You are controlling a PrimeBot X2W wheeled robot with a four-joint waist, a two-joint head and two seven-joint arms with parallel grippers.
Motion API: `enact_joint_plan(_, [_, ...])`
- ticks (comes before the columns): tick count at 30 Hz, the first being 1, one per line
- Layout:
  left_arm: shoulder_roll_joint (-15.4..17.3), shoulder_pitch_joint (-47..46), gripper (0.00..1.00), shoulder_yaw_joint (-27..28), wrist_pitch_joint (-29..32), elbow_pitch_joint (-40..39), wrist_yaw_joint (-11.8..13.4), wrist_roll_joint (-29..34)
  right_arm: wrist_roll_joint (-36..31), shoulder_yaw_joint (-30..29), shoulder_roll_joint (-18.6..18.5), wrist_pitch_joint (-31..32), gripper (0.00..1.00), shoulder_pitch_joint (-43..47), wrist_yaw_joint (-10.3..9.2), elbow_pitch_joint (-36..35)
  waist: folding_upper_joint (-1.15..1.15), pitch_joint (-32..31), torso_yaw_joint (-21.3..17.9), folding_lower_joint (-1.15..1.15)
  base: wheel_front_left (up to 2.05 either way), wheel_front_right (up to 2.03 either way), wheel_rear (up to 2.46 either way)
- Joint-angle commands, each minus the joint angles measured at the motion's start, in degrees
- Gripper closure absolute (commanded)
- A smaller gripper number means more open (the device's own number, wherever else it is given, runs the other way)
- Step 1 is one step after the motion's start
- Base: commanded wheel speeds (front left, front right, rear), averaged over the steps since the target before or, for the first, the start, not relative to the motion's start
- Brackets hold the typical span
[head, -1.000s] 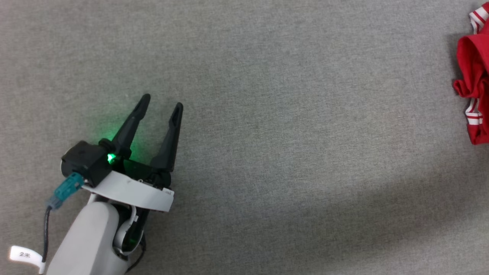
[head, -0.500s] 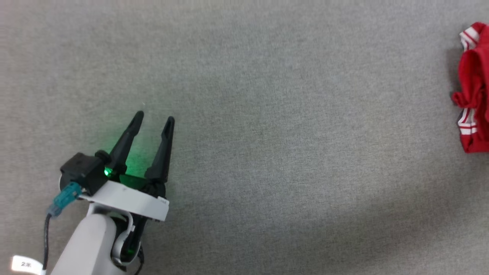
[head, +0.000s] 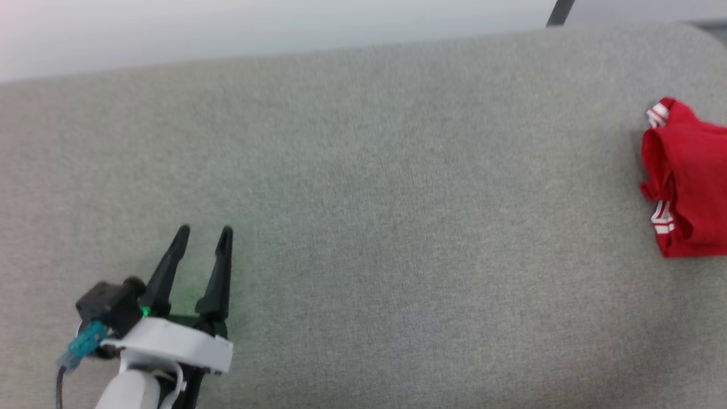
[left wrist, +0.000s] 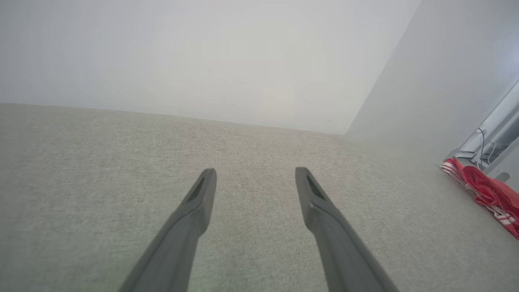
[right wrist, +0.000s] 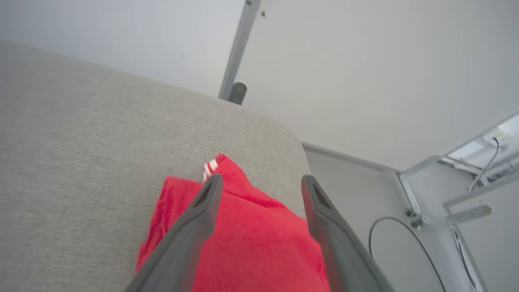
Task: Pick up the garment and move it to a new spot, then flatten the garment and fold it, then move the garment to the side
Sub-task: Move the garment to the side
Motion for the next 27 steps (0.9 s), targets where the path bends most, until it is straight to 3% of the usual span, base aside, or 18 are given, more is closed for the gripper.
enact_joint_plan(1, [-0.27,1.26,0.00,0.55,-0.02,0.25,0.07,-0.05,-0.36,-0.19,0.42,-1.37,0.00,1.43,-0.09,-0.17,0.00,-5.07,1.10,0.00,0.00,0.00,0.00])
enact_joint_plan(13, [-0.95,10.00,0.00,5.37,-0.03,0.85,0.07,-0.65,-3.13,-6.62,5.33,-7.38,0.00,12.88,-0.09,-6.62,0.00,-14.33,1.61,0.00,0.00,0.00,0.00])
enact_joint_plan(20, [-1.30,13.41,0.00,7.73,-0.03,-0.94,0.07,0.12,-8.87,-18.43,7.53,-7.45,0.00,24.17,-0.09,-20.18,0.00,-15.84,2.27,0.00,0.00,0.00,0.00])
enact_joint_plan(27, [-2.28,15.91,0.00,10.08,-0.02,-1.83,0.07,1.38,-15.90,-28.70,12.52,-7.47,0.00,36.75,-0.09,-31.34,0.00,-16.65,3.06,0.00,0.00,0.00,0.00])
